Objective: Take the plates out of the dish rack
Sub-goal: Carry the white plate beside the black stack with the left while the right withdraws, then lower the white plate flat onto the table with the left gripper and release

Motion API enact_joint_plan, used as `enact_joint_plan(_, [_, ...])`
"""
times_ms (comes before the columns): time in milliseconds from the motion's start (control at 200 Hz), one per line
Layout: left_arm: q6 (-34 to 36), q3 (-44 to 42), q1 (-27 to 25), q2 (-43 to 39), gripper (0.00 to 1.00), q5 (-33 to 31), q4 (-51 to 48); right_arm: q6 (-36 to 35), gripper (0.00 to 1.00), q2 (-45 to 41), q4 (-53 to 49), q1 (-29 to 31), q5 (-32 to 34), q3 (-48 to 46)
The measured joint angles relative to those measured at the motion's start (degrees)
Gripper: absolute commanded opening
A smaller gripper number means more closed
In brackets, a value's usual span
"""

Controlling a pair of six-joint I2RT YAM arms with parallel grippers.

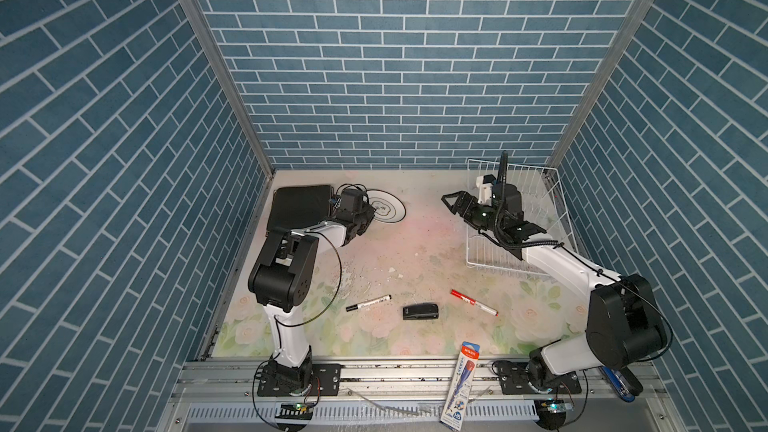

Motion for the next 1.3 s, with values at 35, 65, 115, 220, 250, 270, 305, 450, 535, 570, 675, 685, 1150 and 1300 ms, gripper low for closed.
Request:
enact_joint_plan(35, [-0.1, 0.2, 0.0, 0.0, 0.00, 0.1, -0.2, 0.0, 0.88, 0.0, 0.0, 0.0, 0.0, 0.0])
enact_joint_plan(65, [-0.2, 0.5, 0.0, 0.0, 0.00, 0.2, -0.5, 0.0, 0.88, 0.0, 0.0, 0.0, 0.0, 0.0])
enact_joint_plan(115, [-0.3, 0.9, 0.1, 0.0, 0.00, 0.4, -1.0, 0.0, 0.88, 0.0, 0.0, 0.0, 0.0, 0.0])
enact_joint_plan(220, [-0.4, 1.5, 0.1, 0.2, 0.00, 0.5, -1.6, 0.0, 0.88, 0.0, 0.0, 0.0, 0.0, 0.0])
enact_joint_plan(250, [-0.4, 1.6, 0.1, 0.3, 0.00, 0.5, -1.7, 0.0, 0.88, 0.0, -0.1, 0.0, 0.0, 0.0])
enact_joint_plan(270, [-0.4, 1.6, 0.1, 0.4, 0.00, 0.5, -1.7, 0.0, 0.88, 0.0, -0.1, 0.0, 0.0, 0.0])
enact_joint_plan(305, [-0.4, 1.6, 0.2, 0.5, 0.00, 0.7, -1.7, 0.0, 0.88, 0.0, -0.1, 0.0, 0.0, 0.0])
enact_joint_plan(450, [-0.6, 1.6, 0.3, 1.4, 0.00, 1.3, -1.4, 0.0, 0.88, 0.0, -0.4, -0.1, 0.0, 0.0])
enact_joint_plan(535, [-0.8, 1.6, 0.4, 2.0, 0.00, 1.6, -1.3, 0.0, 0.88, 0.0, -0.4, -0.2, 0.0, 0.0])
enact_joint_plan(570, [-0.9, 1.6, 0.4, 2.2, 0.00, 1.8, -1.2, 0.0, 0.88, 0.0, -0.4, -0.2, 0.0, 0.0])
enact_joint_plan(675, [-1.3, 1.6, 0.5, 2.5, 0.00, 2.1, -1.2, 0.0, 0.88, 0.0, -0.5, -0.3, 0.0, 0.0])
enact_joint_plan(685, [-1.3, 1.6, 0.5, 2.5, 0.00, 2.1, -1.2, 0.0, 0.88, 0.0, -0.5, -0.3, 0.0, 0.0])
enact_joint_plan(1150, [-1.7, 1.4, 1.0, 2.5, 0.00, 3.1, -0.9, 0.0, 0.89, 0.0, -0.9, -0.5, -0.1, 0.0])
enact_joint_plan(1300, [-1.7, 1.4, 1.0, 2.5, 0.00, 3.0, -1.4, 0.0, 0.88, 0.0, -1.2, -0.5, -0.2, 0.0])
